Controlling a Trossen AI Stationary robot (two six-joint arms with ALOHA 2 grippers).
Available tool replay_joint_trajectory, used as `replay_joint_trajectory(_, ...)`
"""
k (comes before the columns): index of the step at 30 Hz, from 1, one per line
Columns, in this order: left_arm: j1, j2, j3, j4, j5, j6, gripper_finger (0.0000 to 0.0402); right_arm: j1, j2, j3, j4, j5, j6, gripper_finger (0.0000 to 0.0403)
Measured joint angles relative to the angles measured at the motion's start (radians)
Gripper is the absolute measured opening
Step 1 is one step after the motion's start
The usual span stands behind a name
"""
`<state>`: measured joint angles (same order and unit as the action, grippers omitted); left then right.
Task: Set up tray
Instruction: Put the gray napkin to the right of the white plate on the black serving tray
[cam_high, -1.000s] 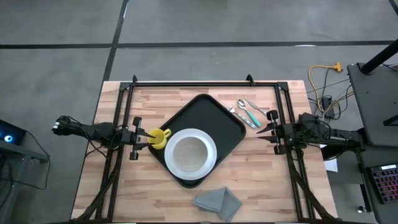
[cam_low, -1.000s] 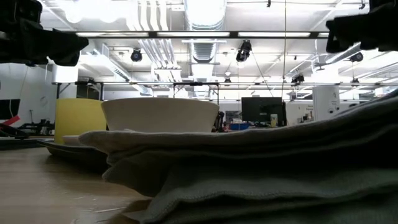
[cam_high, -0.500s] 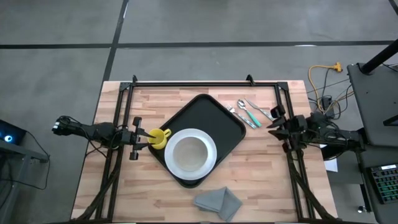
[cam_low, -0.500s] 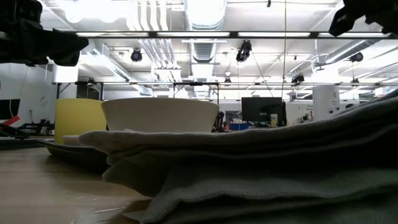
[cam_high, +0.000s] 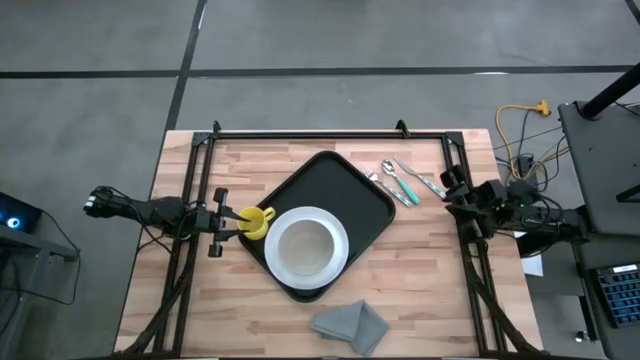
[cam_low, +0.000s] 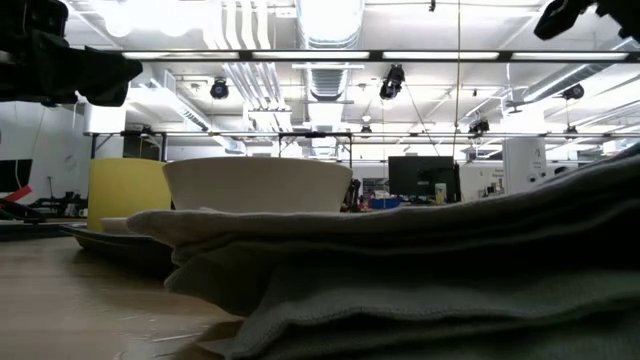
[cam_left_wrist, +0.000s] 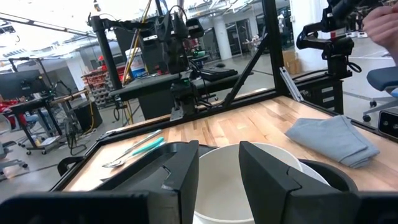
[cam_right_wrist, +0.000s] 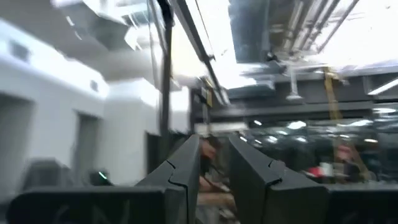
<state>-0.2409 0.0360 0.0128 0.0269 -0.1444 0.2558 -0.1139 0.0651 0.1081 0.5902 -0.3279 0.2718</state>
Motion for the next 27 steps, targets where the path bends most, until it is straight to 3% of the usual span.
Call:
replay_joint_trajectory(6,0.0,0.007,0.0,0.0,0.0,0.0,0.0101,0.001,0.063,0.0,0.052,-0.174,-0.09,0.0068)
replay_joint_trajectory(19,0.0,0.011,0.0,0.0,0.0,0.0,0.0101,0.062,0.256,0.078,0.104,-0.185,-0.111,0.0068)
replay_joint_trajectory(23,0.0,0.01,0.0,0.0,0.0,0.0,0.0101,0.135,0.324,0.157,-0.075,-0.189,-0.239,0.0068)
replay_joint_trajectory(27,0.0,0.01,0.0,0.0,0.0,0.0,0.0101,0.222,0.386,0.26,-0.339,-0.037,-0.321,0.0068)
